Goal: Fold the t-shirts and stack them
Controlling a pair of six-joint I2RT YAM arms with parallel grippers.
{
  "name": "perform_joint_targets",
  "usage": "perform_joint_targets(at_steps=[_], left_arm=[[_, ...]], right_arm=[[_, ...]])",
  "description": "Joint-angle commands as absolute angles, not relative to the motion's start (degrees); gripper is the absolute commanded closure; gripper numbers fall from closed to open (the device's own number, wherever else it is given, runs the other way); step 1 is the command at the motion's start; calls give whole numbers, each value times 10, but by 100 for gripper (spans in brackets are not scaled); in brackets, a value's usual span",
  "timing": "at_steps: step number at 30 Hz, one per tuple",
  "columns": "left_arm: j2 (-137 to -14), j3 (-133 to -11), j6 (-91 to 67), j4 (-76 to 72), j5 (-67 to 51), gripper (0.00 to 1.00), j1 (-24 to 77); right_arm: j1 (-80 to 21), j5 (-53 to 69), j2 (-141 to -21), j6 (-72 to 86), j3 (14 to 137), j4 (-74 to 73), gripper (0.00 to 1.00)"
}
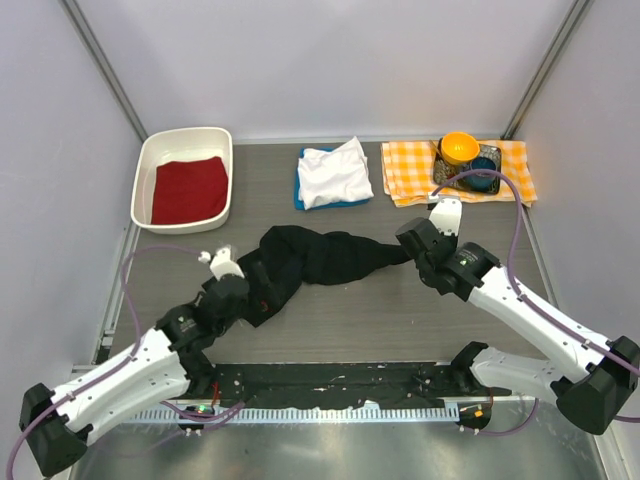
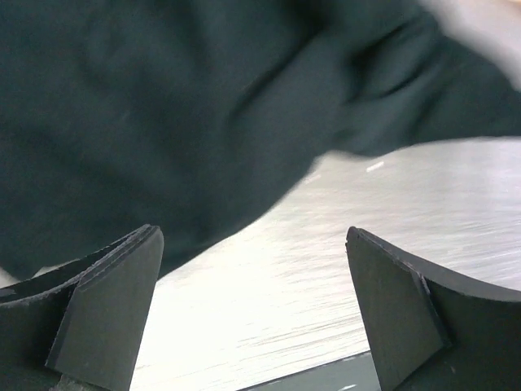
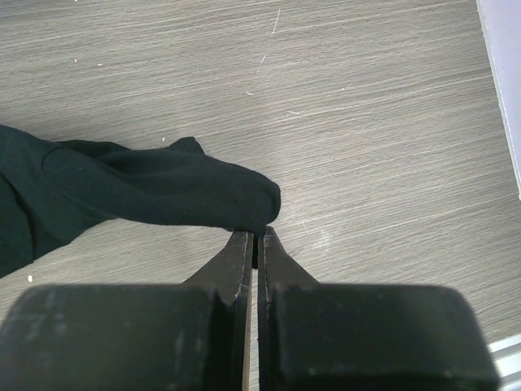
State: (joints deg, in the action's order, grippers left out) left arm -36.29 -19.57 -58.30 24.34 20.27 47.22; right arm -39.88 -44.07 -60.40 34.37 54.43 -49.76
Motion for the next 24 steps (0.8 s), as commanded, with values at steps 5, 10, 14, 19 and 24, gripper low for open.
perform_joint_targets(at_steps=[5,10,14,19,24], left_arm=[[-502,-467,-438,207,318,0,475],[-617,-547,-417,238,371,0,468],[-650,-534,-446,236,340,0,383],[-635,-485,-471,233,311,1,268],[-645,-447,-485,231,280,5,190]], right_arm=[[-396,-463,-618,345,572,-482,99],[-396,-444,-636,341,578,-462,99],[-396,-433,-643,335,584,-451,99],[-396,-414,-640,328,571,-431,99],[-396,-386,-650,323,563,-416,99]])
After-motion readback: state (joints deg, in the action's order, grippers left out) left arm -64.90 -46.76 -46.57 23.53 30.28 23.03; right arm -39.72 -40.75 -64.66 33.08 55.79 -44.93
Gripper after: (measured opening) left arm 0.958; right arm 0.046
